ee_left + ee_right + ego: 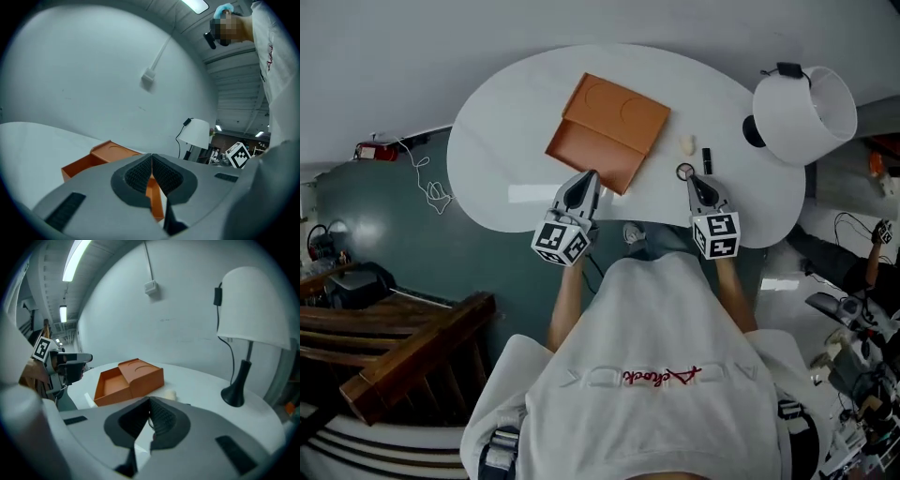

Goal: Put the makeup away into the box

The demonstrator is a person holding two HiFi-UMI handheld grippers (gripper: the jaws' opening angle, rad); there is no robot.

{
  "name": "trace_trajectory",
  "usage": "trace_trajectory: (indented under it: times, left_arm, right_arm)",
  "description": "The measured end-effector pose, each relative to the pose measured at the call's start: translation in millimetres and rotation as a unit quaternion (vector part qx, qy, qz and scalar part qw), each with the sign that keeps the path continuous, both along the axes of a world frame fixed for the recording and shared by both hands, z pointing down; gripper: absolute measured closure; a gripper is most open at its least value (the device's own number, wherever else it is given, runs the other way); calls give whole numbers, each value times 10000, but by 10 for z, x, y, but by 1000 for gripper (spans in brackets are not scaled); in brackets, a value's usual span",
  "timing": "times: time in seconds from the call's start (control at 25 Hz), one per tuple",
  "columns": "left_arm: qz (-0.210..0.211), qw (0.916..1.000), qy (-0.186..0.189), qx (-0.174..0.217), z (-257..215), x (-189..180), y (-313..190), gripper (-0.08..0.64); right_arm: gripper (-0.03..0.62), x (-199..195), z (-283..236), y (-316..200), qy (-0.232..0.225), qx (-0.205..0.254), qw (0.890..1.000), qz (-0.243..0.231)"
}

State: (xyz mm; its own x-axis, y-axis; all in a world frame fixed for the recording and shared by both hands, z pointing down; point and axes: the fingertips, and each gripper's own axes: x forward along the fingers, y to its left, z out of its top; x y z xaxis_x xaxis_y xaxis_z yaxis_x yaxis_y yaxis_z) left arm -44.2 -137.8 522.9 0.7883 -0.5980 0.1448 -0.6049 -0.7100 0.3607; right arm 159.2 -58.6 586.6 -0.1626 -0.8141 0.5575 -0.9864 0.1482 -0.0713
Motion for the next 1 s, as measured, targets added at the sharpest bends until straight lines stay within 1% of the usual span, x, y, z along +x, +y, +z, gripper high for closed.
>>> trace_trajectory:
  times: [0.08, 0.16, 0.32, 0.36, 0.4, 0.44, 0.52, 0.72, 1.0]
  left_arm:
    - [245, 9997, -8, -42, 40, 195, -2, 549]
    - [419, 9991, -16, -89, 86, 359, 1, 549]
    - [572, 9982, 2, -154, 125, 526, 6, 549]
    - [596, 9981, -2, -165, 130, 543, 7, 549]
    - [609, 9980, -9, -174, 135, 553, 5, 549]
    - [610, 9980, -17, -182, 141, 557, -1, 549]
    - [592, 9981, -34, -195, 158, 553, -19, 551]
    - [493, 9984, -61, -262, 208, 490, -45, 549]
    - [419, 9986, -82, -327, 250, 439, -77, 549]
  right_arm:
    - [572, 132, 82, 111, -30, -122, 9997, 232]
    - [572, 219, 178, 191, -50, -251, 9990, 356]
    - [566, 218, 379, 281, -163, -543, 9980, 272]
    - [521, 195, 431, 297, -206, -605, 9977, 235]
    - [411, 173, 482, 311, -224, -665, 9973, 194]
    - [369, 156, 531, 323, -209, -722, 9971, 154]
    - [339, 132, 614, 338, -131, -825, 9965, 71]
    - [328, 74, 790, 286, -65, -1101, 9939, -77]
    - [328, 85, 959, -3, 181, -1433, 9892, -235]
